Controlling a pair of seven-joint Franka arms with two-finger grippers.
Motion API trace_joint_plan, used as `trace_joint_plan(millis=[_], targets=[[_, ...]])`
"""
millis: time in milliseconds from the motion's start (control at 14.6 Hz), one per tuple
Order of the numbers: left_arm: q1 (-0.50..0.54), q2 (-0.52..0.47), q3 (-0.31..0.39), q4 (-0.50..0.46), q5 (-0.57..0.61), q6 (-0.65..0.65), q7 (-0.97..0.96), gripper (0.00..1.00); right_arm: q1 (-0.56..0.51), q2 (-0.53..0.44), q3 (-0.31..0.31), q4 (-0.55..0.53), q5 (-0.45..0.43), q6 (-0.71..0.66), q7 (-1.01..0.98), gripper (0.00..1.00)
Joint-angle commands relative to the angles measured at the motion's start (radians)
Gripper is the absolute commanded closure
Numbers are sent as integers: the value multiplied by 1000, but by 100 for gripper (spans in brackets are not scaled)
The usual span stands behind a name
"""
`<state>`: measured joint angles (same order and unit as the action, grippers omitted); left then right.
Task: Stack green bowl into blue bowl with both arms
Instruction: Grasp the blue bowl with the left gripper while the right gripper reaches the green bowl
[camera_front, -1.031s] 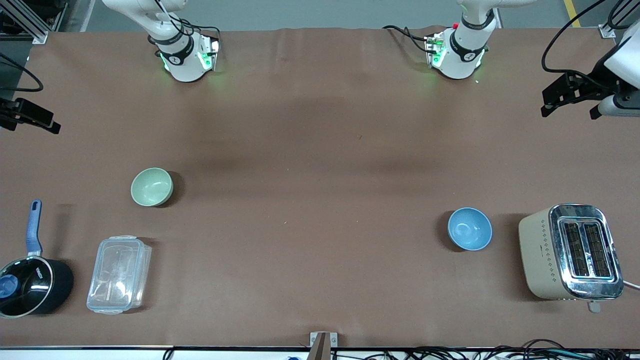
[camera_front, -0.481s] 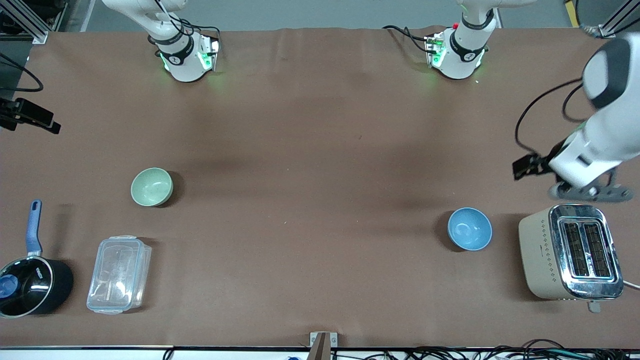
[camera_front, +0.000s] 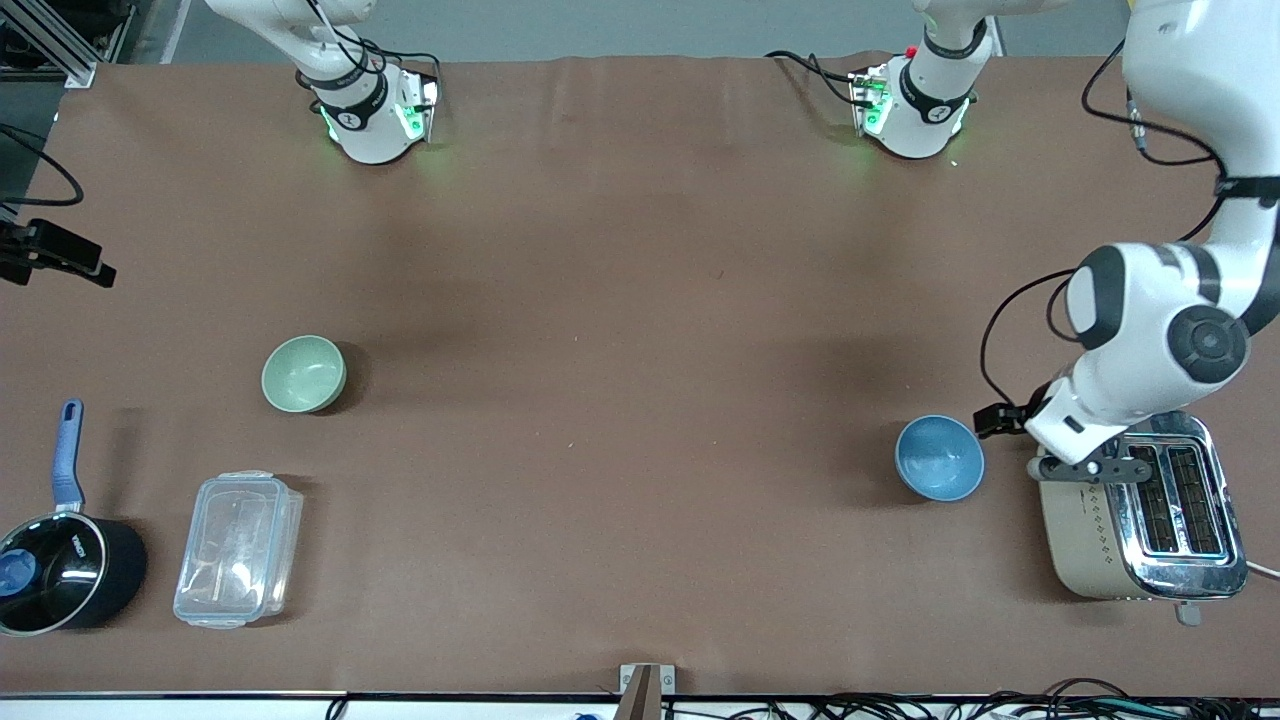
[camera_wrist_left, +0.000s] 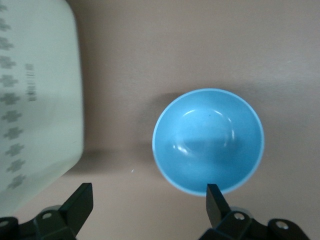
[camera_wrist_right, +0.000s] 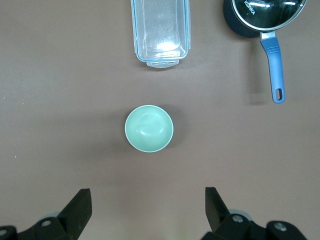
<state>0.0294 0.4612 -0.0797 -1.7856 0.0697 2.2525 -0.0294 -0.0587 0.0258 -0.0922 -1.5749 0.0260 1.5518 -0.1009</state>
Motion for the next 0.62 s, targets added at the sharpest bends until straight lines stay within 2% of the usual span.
trace_joint_plan(millis=[0,206,275,412,550], targets=[[-9,56,1,8,21,45,-23,21,-6,-20,5,-52,17,48,-17,0],[-5,109,1,11,21,99,-23,36,-7,-21,5,-59,17,53,-19,0],[-3,123,0,12,19,113,-24,45,-7,-21,5,-60,17,53,-19,0],[-3,140,0,18,9,118,-24,69,-7,-21,5,-74,15,63,-20,0],[-3,142,-3,18,6,119,-24,91,-15,-21,5,-158,15,132,-25,0]])
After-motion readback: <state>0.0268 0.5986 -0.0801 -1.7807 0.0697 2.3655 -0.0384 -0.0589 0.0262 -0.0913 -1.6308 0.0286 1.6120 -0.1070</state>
